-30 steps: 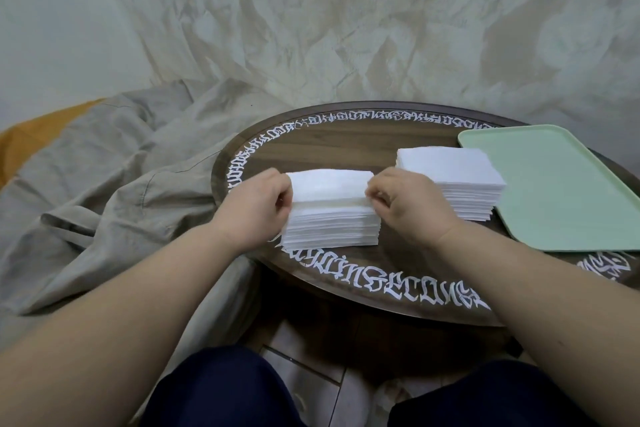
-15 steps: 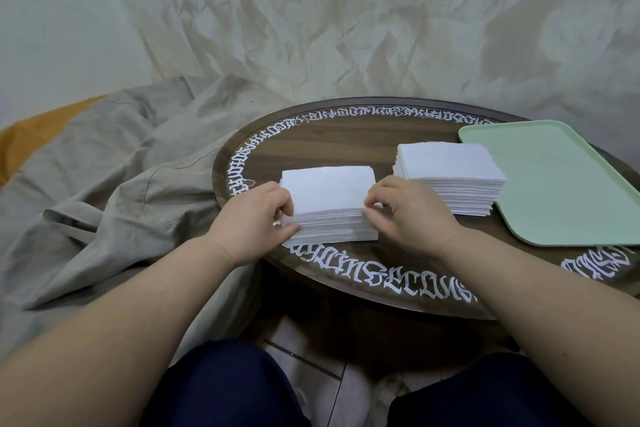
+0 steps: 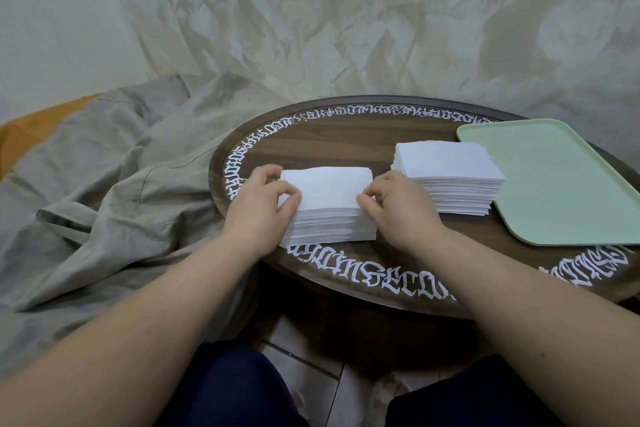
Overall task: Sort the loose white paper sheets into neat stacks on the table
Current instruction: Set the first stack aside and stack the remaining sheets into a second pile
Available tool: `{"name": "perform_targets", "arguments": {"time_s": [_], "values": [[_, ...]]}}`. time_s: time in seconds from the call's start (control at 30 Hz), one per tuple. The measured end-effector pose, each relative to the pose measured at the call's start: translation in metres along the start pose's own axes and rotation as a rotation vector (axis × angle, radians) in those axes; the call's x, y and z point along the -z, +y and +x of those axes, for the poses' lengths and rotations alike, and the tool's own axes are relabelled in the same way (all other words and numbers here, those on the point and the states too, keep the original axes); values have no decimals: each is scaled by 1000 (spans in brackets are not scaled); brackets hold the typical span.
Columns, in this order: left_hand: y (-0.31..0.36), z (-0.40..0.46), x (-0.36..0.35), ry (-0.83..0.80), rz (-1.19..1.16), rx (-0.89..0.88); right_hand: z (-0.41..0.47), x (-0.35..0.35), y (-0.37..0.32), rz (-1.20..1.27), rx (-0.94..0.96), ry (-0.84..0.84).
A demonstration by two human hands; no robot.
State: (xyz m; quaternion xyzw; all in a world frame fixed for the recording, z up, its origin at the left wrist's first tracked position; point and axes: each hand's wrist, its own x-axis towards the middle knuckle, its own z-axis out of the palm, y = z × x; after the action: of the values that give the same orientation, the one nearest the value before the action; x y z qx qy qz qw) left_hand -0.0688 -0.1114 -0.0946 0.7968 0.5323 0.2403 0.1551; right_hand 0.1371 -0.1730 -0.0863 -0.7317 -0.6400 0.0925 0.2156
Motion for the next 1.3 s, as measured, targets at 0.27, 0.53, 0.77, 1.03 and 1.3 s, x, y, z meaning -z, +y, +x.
{"name": "perform_targets", "arguments": {"time_s": [0.27, 0.53, 0.77, 1.03, 1.3], "values": [[1, 12, -8, -123, -322, 499, 9, -13, 3, 133, -160, -78], [-8, 23, -10, -347, -540, 713, 7, -20, 9, 117, -132, -167], [-2, 27, -6, -427, -537, 754, 6, -20, 11, 136, -136, -173], [3, 31, -7, -474, -599, 762, 5, -19, 12, 127, -133, -180], [8, 29, -9, -440, -667, 811, 2, -15, 11, 135, -147, -197]]}}
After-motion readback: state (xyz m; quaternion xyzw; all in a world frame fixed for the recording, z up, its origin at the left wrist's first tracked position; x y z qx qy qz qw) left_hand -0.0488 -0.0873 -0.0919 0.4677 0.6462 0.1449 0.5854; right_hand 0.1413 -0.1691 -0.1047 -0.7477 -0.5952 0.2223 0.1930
